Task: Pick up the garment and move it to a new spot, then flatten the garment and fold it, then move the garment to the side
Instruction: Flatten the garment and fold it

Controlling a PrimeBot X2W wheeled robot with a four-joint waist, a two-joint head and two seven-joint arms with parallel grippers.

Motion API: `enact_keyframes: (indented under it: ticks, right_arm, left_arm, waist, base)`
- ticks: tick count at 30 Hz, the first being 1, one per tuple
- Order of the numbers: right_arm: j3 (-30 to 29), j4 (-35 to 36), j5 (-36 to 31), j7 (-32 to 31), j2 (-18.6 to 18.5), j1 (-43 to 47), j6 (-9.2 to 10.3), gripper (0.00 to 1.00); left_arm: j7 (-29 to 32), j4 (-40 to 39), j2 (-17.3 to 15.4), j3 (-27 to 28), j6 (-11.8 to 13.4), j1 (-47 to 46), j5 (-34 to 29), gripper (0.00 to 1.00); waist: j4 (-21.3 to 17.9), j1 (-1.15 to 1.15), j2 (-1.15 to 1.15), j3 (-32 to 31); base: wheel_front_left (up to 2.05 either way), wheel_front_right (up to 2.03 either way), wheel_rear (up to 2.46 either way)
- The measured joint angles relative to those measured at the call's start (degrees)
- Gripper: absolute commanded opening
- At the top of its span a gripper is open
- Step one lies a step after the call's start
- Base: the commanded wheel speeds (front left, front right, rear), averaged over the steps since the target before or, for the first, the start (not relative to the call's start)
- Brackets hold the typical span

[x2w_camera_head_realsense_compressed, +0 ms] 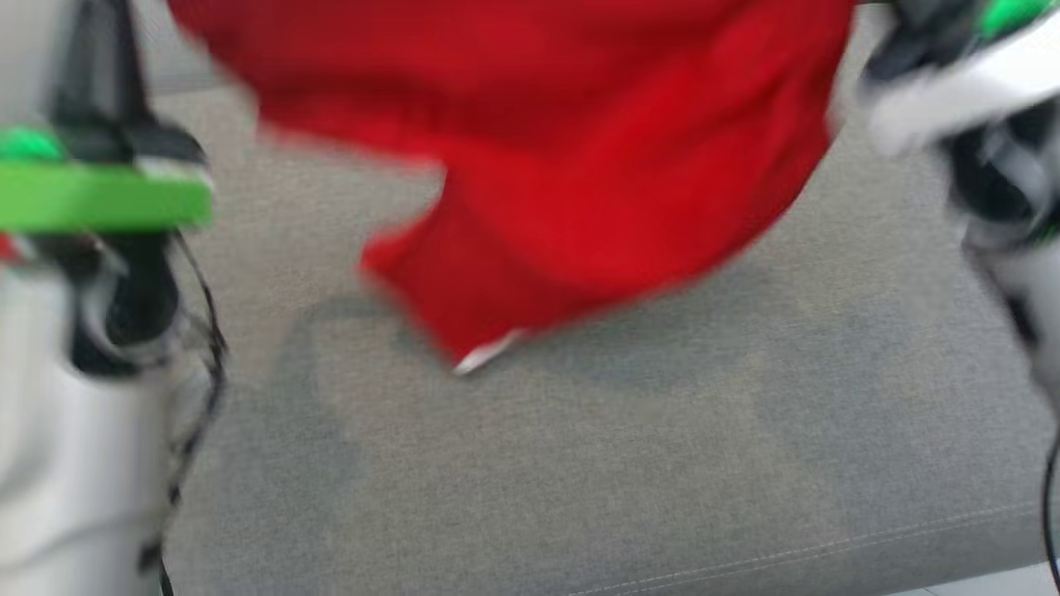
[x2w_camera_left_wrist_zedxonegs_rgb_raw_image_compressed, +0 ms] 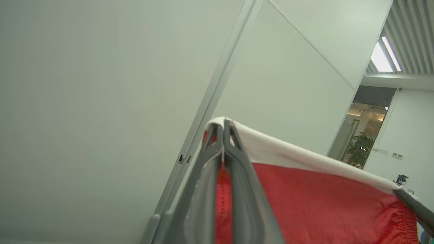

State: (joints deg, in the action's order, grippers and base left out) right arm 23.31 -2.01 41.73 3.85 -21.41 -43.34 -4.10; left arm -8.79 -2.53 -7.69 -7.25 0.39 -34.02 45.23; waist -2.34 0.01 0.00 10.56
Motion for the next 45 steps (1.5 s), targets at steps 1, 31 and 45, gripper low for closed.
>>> enact_keyframes:
  ticks: [1, 31, 45]
  right_arm:
    - [-3.59, 0.11, -0.33, 2.76, 1.87, -4.56, 1.33, 0.00]
    - [13.06, -21.57, 3.30, 6.26, 3.47, 16.80, -2.94, 0.00]
    - [14.97, -20.06, 0.59, 9.81, -1.53, 28.78, -2.94, 0.00]
  left_arm:
    - [-1.20, -0.71, 0.22, 1.46, 0.31, -4.12, -0.43, 0.00]
    - [-3.19, 8.57, 3.21, -9.48, -4.49, 26.08, 3.01, 0.00]
    - [-3.34, 10.01, 1.34, -13.23, -5.94, 36.22, 1.93, 0.00]
  waist:
    - [0.45, 0.00, 0.00, 0.24]
    - [3.87, 0.00, 0.00, 3.25]
    - [3.84, 0.00, 0.00, -0.88]
  base:
    - [0.00, 0.00, 0.00]
    - [0.00, 0.00, 0.00]
    - [0.00, 0.00, 0.00]
